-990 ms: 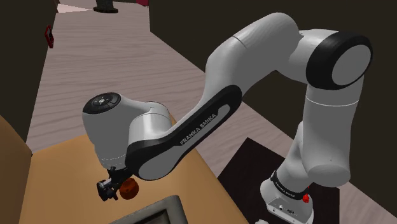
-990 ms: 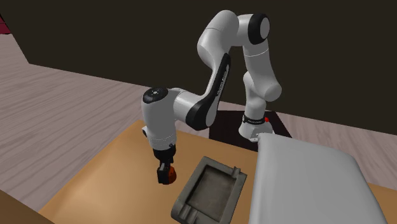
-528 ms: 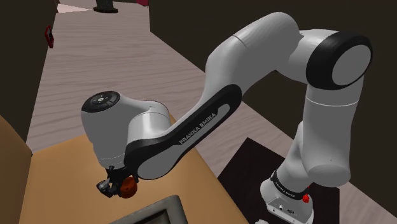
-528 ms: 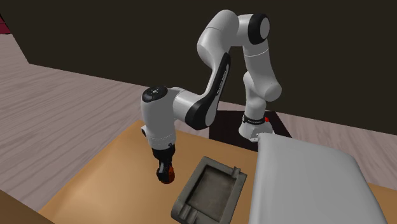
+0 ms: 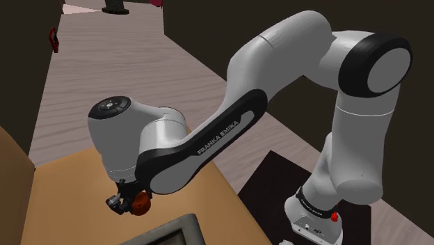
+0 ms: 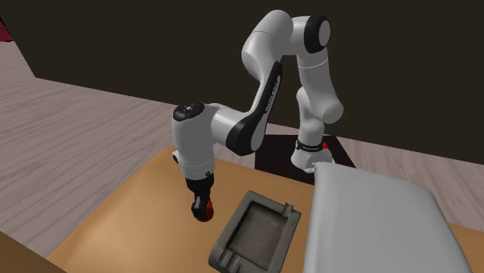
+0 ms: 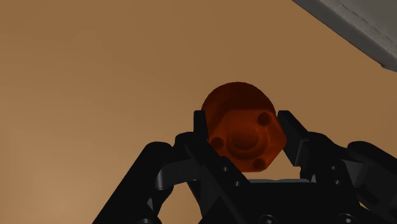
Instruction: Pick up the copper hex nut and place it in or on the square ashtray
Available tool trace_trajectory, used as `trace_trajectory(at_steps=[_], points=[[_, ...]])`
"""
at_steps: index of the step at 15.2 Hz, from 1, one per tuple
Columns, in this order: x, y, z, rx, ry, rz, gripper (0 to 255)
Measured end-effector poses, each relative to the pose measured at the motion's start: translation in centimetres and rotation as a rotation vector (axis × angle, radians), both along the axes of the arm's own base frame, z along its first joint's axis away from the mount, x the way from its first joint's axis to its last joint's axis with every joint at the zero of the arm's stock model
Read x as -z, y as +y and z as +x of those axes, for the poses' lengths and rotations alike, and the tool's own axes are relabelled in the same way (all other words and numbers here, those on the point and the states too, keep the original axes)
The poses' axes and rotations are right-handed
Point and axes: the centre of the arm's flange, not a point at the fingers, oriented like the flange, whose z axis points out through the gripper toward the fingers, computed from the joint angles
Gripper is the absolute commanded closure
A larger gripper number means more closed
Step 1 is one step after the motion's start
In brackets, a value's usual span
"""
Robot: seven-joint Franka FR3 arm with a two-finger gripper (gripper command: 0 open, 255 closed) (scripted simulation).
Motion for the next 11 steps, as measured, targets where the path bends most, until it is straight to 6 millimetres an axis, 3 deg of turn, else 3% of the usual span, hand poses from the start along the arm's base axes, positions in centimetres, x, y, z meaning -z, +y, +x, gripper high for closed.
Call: trace_trajectory(at_steps=[11], points=[[-5.7, 0.0, 0.0, 0.000, 0.001, -0.001, 255]])
